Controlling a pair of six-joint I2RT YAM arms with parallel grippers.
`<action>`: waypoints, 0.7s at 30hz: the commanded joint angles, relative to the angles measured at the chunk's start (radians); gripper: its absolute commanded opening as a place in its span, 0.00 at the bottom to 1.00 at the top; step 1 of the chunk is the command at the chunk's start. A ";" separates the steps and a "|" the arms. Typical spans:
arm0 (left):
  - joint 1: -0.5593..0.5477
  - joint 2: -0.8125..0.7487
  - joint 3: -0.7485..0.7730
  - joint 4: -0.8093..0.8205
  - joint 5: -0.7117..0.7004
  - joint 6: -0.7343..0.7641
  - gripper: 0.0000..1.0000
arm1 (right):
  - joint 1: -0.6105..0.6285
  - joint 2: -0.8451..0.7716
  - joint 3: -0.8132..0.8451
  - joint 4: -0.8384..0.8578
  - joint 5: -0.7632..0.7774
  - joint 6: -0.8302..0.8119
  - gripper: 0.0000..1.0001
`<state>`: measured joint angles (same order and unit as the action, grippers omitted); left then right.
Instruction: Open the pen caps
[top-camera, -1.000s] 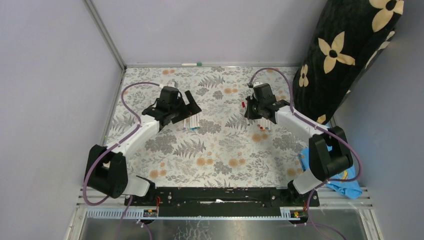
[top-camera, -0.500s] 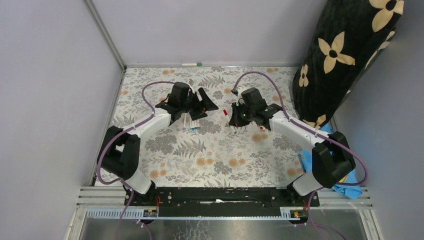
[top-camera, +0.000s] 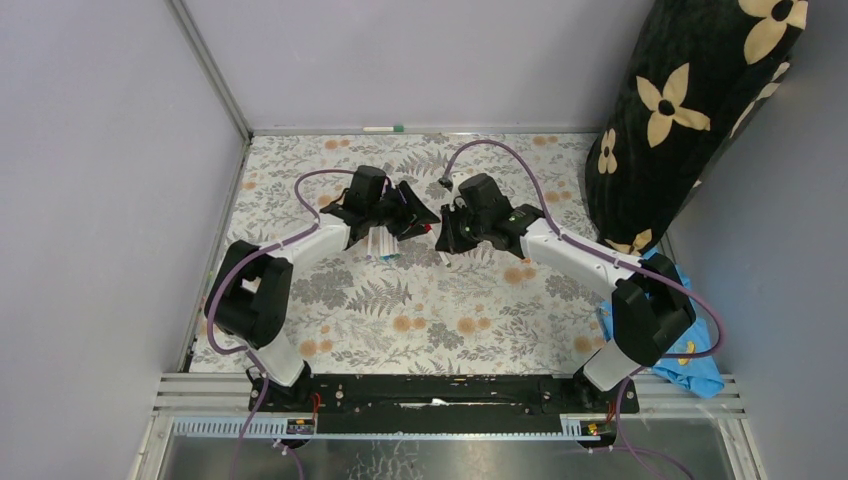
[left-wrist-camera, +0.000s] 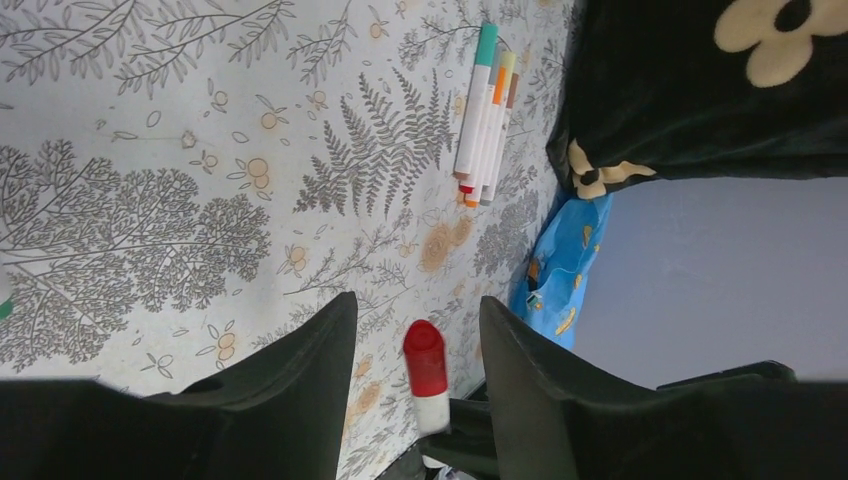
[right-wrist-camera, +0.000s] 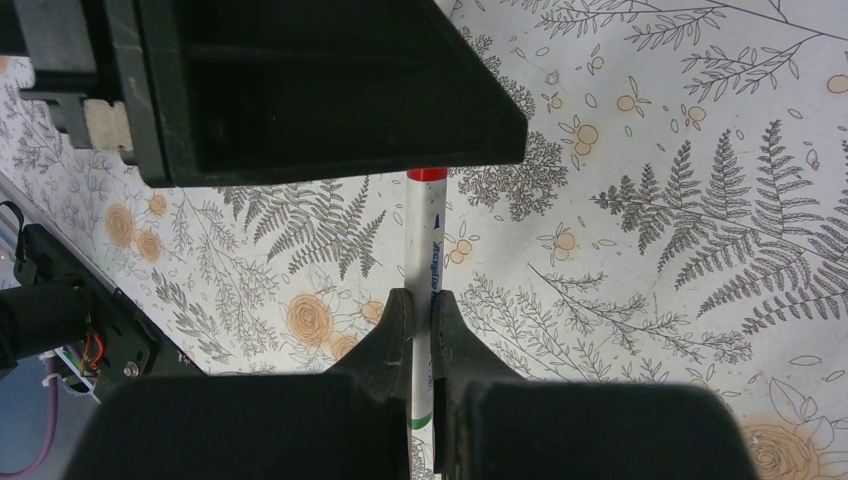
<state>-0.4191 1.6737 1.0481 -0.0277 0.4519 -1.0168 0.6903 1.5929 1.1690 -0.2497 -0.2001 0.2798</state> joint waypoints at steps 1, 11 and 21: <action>-0.006 0.015 0.037 0.081 0.035 -0.041 0.49 | 0.013 0.012 0.051 0.030 0.012 0.016 0.00; -0.006 0.018 0.019 0.089 0.042 -0.043 0.32 | 0.012 0.033 0.066 0.041 0.015 0.019 0.00; -0.006 0.003 -0.004 0.109 0.049 -0.047 0.00 | 0.013 0.028 0.052 0.056 0.024 0.028 0.00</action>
<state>-0.4183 1.6848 1.0523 0.0124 0.4660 -1.0557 0.6941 1.6207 1.1866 -0.2420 -0.1913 0.2947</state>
